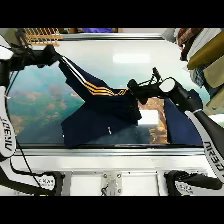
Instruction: Fold the clothes and pants, and hang the long-sleeved shirts on hangers.
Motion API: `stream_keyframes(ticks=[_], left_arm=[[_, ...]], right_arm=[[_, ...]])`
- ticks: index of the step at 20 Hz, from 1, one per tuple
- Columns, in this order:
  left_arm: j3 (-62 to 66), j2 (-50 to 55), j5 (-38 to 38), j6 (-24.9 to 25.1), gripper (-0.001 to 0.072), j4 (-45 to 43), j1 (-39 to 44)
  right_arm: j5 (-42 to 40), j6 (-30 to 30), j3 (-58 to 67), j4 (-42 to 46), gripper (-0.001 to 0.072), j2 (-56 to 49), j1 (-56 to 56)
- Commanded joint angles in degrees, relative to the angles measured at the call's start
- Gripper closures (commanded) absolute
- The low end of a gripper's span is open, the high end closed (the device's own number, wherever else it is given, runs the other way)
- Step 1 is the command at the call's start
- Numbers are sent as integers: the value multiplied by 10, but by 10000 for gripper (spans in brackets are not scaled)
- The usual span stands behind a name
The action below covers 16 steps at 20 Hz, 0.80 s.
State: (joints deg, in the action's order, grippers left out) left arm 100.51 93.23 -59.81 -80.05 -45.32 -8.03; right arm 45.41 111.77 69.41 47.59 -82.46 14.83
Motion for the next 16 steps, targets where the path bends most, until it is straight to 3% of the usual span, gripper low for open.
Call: stream_keyframes(ticks=[1,4,8,16], left_arm=[[1,12,-14,1,700,-1,-4],[0,-48,-70,2,700,-6,-23],[-21,-151,-127,-10,700,-97,-13],[-383,-395,-115,-25,700,-121,26]], right_arm=[[-17,-73,0,-9,694,-20,-13],[23,-77,0,72,695,24,-35],[145,-68,0,213,694,90,-38],[313,-71,-3,334,694,123,-5]])
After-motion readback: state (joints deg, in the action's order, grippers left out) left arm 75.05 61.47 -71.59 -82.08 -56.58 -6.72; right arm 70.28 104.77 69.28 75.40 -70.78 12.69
